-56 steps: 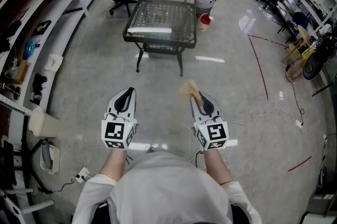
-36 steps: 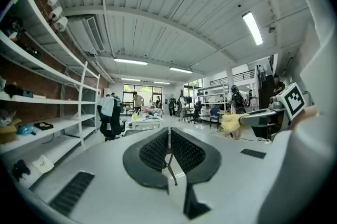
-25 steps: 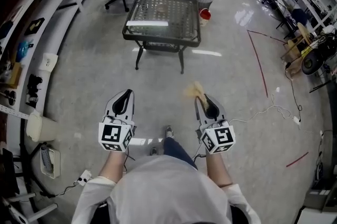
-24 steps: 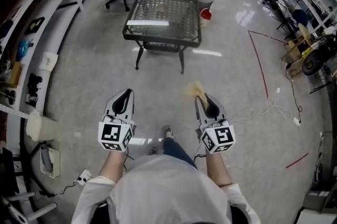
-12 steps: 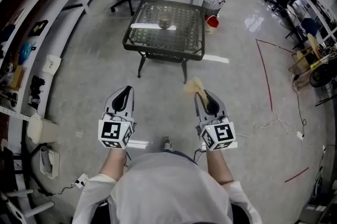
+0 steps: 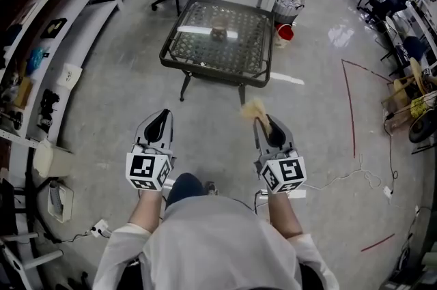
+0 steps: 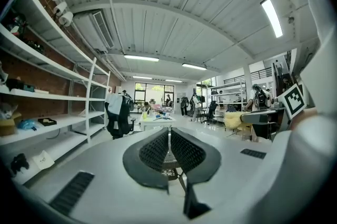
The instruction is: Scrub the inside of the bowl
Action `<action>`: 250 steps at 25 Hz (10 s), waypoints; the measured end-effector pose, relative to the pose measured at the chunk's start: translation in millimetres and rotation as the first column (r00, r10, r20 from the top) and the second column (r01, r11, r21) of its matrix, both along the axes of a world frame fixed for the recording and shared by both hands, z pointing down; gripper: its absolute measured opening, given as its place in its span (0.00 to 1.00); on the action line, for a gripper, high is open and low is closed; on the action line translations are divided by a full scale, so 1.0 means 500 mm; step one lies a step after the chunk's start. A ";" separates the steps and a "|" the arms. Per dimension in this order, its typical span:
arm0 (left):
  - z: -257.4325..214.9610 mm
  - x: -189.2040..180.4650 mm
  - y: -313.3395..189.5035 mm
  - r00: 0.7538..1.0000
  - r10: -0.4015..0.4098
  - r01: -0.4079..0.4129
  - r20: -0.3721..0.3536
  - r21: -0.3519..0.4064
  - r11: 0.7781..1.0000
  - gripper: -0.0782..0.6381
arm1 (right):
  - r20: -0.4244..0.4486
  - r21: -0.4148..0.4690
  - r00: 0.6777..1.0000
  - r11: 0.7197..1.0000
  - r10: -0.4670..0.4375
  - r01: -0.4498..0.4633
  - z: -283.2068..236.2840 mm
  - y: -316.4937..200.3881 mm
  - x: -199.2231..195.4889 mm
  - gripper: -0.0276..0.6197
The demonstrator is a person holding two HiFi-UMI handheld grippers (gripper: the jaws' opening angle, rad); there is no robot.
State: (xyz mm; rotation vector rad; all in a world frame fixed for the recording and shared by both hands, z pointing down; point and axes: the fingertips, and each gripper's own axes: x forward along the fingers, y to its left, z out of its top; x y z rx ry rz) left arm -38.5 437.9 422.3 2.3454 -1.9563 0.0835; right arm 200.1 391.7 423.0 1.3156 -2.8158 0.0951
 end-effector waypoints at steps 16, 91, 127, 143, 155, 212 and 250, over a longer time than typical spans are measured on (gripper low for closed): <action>0.003 -0.099 -0.251 0.998 0.062 -0.062 -0.019 -0.006 0.998 0.17 | -0.002 -0.022 0.999 0.998 0.052 -0.052 0.005 -0.228 -0.105 0.20; 0.017 -0.188 -1.196 0.948 0.313 -0.314 -0.051 -0.009 0.949 0.17 | -0.005 -0.040 0.983 0.982 0.182 -0.182 0.020 -1.083 -0.264 0.20; 0.043 -0.153 -1.388 0.939 0.340 -0.342 -0.051 -0.030 0.939 0.17 | -0.015 -0.054 0.984 0.982 0.178 -0.179 0.016 -1.224 -0.256 0.20; 0.224 -0.139 -1.423 0.919 0.342 -0.382 -0.196 -0.228 0.896 0.17 | -0.033 -0.086 0.981 0.977 0.191 -0.193 0.046 -1.222 -0.269 0.20; 0.388 -0.116 -1.440 0.906 0.320 -0.413 -0.279 -0.404 0.816 0.17 | -0.050 -0.119 0.982 0.975 0.184 -0.189 0.068 -1.222 -0.276 0.20; 0.637 -0.108 -1.449 0.936 0.000 -0.269 -0.353 -0.713 0.647 0.17 | -0.076 -0.167 0.987 0.974 0.139 -0.151 0.109 -1.242 -0.254 0.20; 0.161 -0.097 -1.399 0.962 0.205 -0.254 -0.178 -0.323 0.912 0.17 | -0.079 -0.055 0.996 0.998 -0.029 0.024 0.049 -1.180 -0.362 0.20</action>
